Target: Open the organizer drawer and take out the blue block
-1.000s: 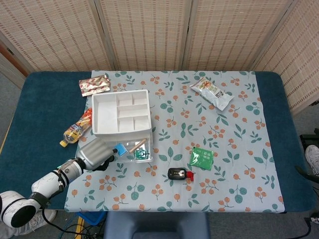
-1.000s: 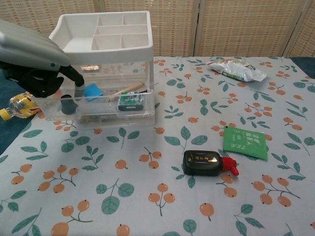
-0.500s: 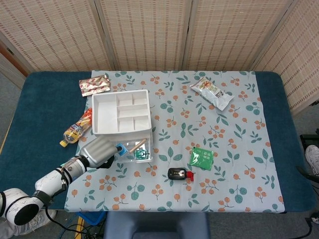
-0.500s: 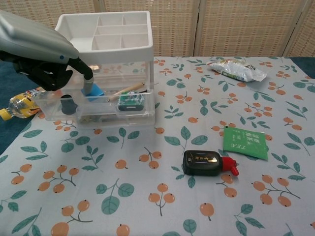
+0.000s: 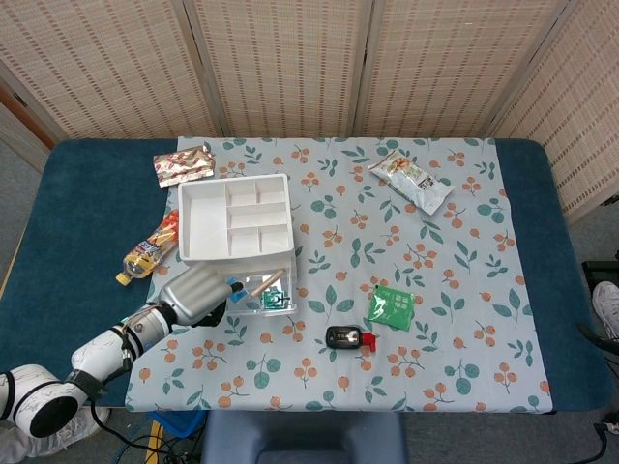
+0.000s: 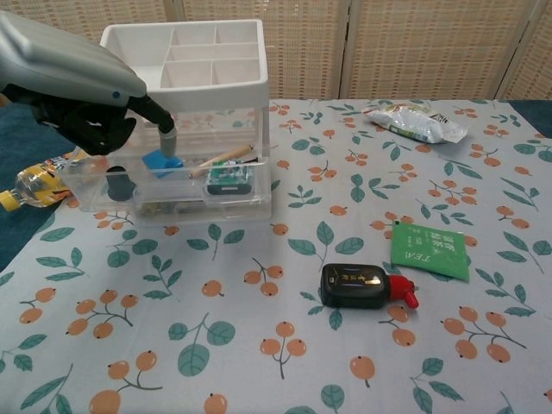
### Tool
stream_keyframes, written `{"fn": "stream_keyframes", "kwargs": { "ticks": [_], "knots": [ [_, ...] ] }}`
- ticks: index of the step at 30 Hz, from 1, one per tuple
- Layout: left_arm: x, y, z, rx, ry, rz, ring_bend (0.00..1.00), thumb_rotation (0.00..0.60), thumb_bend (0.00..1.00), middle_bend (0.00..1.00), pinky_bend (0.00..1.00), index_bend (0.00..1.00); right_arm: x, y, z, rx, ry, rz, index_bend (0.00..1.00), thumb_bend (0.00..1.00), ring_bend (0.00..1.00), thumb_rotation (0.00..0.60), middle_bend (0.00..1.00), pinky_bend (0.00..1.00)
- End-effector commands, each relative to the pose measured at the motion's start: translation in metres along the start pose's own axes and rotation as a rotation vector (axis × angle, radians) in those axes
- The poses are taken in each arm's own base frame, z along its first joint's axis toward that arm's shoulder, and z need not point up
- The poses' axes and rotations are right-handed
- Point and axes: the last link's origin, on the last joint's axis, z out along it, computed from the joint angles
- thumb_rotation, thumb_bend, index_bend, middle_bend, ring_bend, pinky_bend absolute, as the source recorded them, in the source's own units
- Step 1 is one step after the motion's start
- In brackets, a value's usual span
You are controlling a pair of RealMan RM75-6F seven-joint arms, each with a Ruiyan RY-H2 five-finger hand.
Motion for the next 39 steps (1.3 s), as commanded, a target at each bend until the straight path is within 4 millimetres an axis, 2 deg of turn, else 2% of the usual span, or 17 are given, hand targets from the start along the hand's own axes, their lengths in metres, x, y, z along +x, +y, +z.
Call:
{"fn": "stream_keyframes", "kwargs": {
  "ticks": [1, 9, 15, 30, 39],
  "knots": [
    [-0.002, -0.003, -0.003, 0.011, -0.014, 0.011, 1.00, 0.250, 0.84, 0.97, 1.00, 0.28, 0.000, 0.000, 0.001, 0.002, -0.001, 0.001, 0.00, 0.13, 0.00, 0.600, 0.13, 0.06],
    [-0.014, -0.008, -0.012, 0.033, -0.082, 0.034, 1.00, 0.248, 0.84, 0.97, 1.00, 0.30, -0.003, -0.001, 0.002, 0.008, -0.010, 0.003, 0.00, 0.13, 0.00, 0.600, 0.13, 0.06],
    [-0.015, -0.002, -0.006, 0.020, -0.083, 0.031, 1.00, 0.241, 0.84, 0.97, 1.00, 0.30, -0.003, -0.001, 0.002, 0.005, -0.009, 0.001, 0.00, 0.13, 0.00, 0.600, 0.13, 0.06],
    [0.001, 0.000, 0.004, 0.016, -0.016, 0.016, 1.00, 0.245, 0.84, 0.97, 1.00, 0.29, -0.003, 0.003, 0.000, -0.011, -0.010, 0.000, 0.00, 0.13, 0.00, 0.600, 0.13, 0.06],
    [0.010, -0.004, -0.006, 0.042, 0.031, 0.016, 1.00, 0.249, 0.84, 0.97, 1.00, 0.29, -0.001, 0.003, 0.001, -0.005, -0.002, -0.001, 0.00, 0.13, 0.00, 0.600, 0.13, 0.06]
  ]
}}
